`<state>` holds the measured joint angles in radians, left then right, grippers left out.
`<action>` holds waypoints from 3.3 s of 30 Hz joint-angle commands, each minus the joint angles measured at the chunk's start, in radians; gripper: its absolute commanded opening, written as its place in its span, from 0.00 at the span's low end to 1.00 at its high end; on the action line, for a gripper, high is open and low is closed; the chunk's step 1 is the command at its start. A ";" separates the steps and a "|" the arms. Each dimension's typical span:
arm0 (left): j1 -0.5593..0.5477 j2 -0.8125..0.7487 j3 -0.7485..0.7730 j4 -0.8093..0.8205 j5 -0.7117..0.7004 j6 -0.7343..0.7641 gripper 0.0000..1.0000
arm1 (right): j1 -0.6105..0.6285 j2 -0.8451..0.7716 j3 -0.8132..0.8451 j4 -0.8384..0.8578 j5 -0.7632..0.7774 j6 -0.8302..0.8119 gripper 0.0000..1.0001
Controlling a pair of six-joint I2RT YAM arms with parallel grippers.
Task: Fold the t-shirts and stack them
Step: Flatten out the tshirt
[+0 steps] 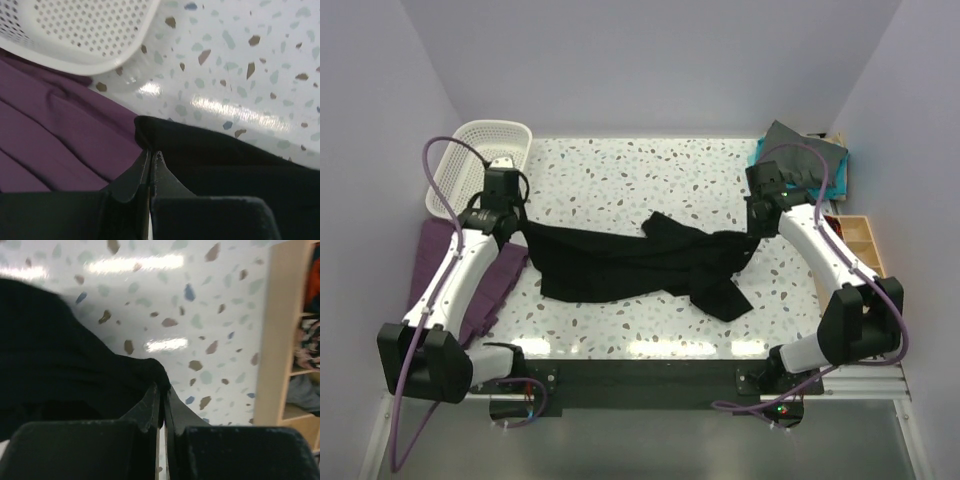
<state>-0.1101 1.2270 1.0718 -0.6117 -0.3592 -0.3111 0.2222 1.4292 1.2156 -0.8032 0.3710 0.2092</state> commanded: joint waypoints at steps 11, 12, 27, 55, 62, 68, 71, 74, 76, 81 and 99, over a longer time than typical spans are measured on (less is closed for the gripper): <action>0.009 0.121 -0.065 0.053 0.224 0.038 0.00 | 0.269 -0.081 -0.139 -0.105 -0.345 0.035 0.52; 0.009 0.124 -0.064 0.053 0.239 0.041 0.00 | 0.269 -0.081 -0.134 -0.084 -0.313 0.036 0.63; -0.005 0.141 -0.085 0.066 0.289 0.061 0.00 | 0.230 0.464 0.252 0.285 -0.201 -0.005 0.77; -0.019 0.221 -0.055 0.040 0.269 0.063 0.00 | 0.112 0.676 0.355 0.260 -0.400 -0.025 0.72; -0.019 0.224 -0.055 0.043 0.273 0.060 0.00 | 0.112 0.708 0.375 0.242 -0.506 -0.036 0.69; -0.020 0.227 -0.053 0.044 0.279 0.058 0.00 | 0.135 0.746 0.341 0.237 -0.561 -0.057 0.66; -0.022 0.232 -0.052 0.043 0.287 0.056 0.00 | 0.152 0.757 0.337 0.216 -0.558 -0.064 0.63; -0.025 0.230 -0.053 0.044 0.286 0.056 0.00 | 0.170 0.783 0.348 0.191 -0.541 -0.071 0.51; -0.028 0.230 -0.055 0.043 0.284 0.055 0.00 | 0.174 0.806 0.360 0.170 -0.535 -0.080 0.34; -0.048 0.243 -0.046 0.040 0.269 0.041 0.00 | 0.174 0.803 0.383 0.165 -0.485 -0.076 0.00; -0.056 0.476 0.554 -0.049 0.082 0.033 0.00 | -0.040 0.444 0.542 0.210 -0.228 -0.013 0.00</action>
<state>-0.1848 1.6676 1.4933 -0.6388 -0.2024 -0.2947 0.2237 1.9976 1.6886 -0.6125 0.0620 0.1745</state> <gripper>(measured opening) 0.019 0.015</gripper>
